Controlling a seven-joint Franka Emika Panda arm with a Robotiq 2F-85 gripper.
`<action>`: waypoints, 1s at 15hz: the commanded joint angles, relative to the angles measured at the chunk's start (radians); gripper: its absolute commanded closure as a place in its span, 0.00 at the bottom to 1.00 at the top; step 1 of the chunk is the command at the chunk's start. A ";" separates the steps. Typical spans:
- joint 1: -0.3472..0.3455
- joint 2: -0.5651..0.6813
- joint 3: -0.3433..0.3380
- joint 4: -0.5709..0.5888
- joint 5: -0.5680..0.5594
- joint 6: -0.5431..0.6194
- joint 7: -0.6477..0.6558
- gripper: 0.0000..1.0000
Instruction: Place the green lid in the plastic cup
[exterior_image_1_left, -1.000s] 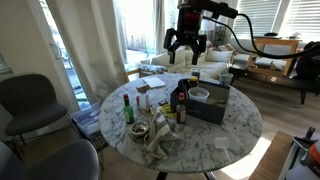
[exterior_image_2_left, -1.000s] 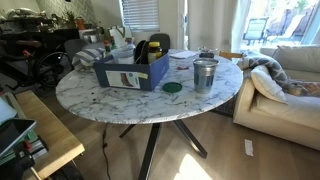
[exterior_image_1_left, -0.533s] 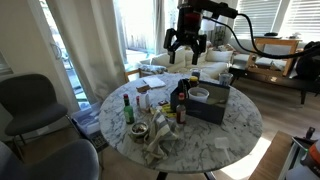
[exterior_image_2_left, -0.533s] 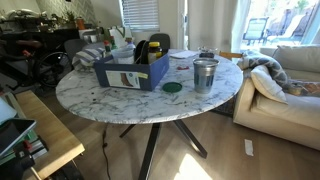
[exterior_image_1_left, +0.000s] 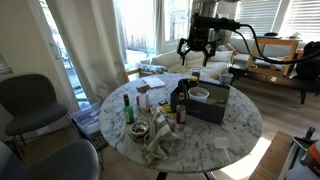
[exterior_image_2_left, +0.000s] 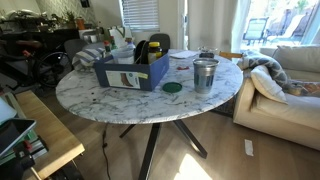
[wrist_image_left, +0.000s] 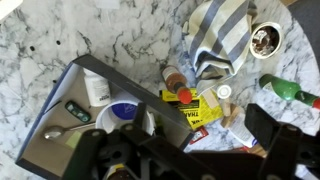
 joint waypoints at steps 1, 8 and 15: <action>-0.024 -0.006 -0.035 -0.030 -0.001 -0.016 0.048 0.00; -0.009 0.001 -0.033 -0.010 -0.003 -0.002 0.018 0.00; -0.129 0.029 -0.050 -0.189 -0.301 0.126 0.228 0.00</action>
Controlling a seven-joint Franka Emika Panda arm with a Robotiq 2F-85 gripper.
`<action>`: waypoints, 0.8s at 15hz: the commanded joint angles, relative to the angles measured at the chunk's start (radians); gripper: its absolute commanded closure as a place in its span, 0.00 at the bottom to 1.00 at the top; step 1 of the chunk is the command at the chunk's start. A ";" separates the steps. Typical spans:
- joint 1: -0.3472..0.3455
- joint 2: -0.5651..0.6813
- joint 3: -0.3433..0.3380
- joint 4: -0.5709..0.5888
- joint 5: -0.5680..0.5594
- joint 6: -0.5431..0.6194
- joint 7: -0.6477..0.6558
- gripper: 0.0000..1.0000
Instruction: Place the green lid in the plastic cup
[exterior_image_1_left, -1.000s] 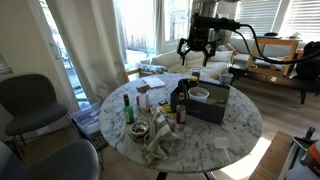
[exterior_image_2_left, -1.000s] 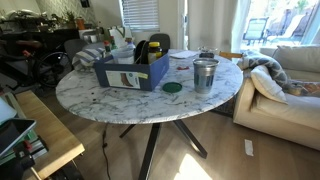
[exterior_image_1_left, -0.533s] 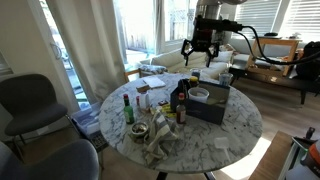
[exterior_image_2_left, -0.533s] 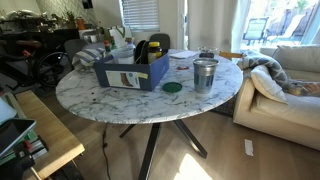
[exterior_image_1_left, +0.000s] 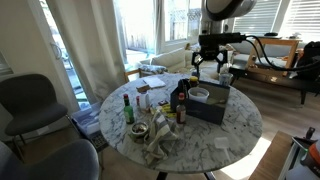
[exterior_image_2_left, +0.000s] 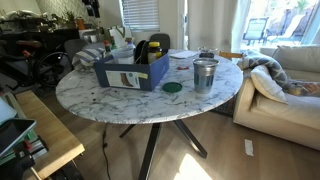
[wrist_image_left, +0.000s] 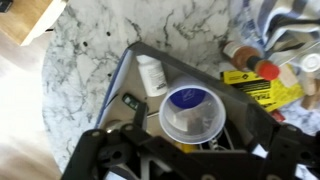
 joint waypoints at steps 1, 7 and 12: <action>-0.080 -0.006 -0.035 -0.139 -0.161 0.120 0.128 0.00; -0.119 0.012 -0.087 -0.141 -0.228 0.116 0.219 0.00; -0.170 0.023 -0.133 -0.186 -0.230 0.242 0.310 0.00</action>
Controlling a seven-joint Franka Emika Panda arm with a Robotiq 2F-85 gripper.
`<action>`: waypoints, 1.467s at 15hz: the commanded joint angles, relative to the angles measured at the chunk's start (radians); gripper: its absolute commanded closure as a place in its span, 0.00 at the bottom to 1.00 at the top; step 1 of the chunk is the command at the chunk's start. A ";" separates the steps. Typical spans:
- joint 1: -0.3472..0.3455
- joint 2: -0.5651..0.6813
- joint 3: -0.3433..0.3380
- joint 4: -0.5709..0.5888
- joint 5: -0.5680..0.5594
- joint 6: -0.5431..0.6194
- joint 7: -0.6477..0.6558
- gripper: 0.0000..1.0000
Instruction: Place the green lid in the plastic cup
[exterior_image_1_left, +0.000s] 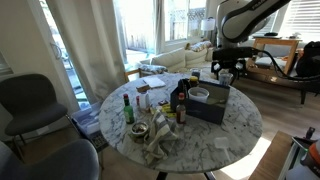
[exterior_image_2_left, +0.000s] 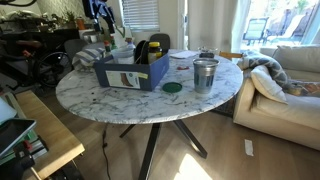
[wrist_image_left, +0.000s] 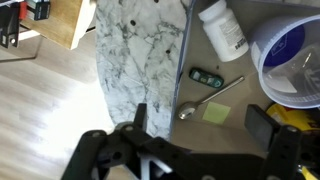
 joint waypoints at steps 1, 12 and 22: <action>-0.056 0.014 -0.090 -0.062 -0.011 0.143 0.070 0.00; -0.181 0.375 -0.405 0.149 0.347 0.119 -0.127 0.00; -0.185 0.457 -0.411 0.218 0.464 0.289 -0.169 0.00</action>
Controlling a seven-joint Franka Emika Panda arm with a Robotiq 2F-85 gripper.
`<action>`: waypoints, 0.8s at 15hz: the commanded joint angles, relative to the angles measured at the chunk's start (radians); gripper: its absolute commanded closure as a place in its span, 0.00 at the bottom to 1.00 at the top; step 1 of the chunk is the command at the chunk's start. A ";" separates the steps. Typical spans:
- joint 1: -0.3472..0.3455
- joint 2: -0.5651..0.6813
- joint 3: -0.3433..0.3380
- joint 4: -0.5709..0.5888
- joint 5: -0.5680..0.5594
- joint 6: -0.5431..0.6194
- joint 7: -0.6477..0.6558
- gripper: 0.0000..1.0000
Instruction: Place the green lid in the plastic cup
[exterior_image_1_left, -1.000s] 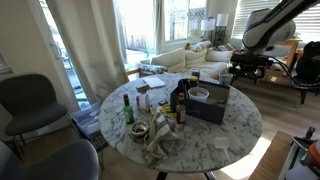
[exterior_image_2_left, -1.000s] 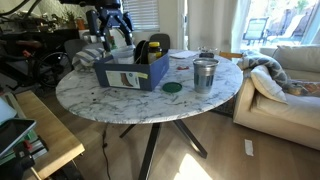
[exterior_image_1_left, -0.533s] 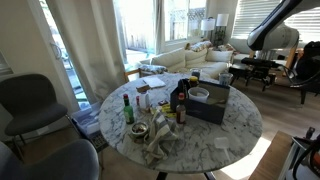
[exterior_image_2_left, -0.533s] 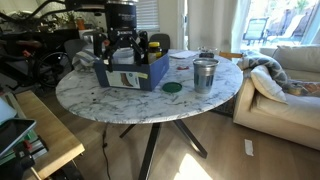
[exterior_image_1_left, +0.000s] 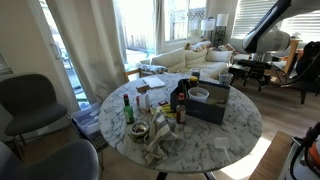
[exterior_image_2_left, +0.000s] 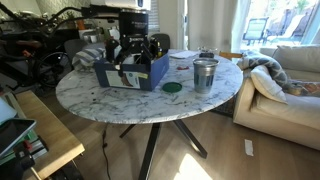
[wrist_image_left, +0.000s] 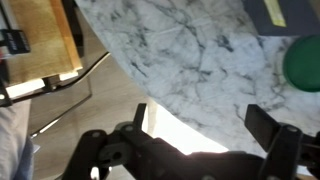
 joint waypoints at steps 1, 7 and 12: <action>-0.006 0.040 -0.004 0.060 0.224 0.125 -0.149 0.00; -0.053 0.096 0.058 0.185 0.697 -0.051 -0.394 0.00; -0.010 0.115 0.017 0.195 0.656 0.031 -0.393 0.00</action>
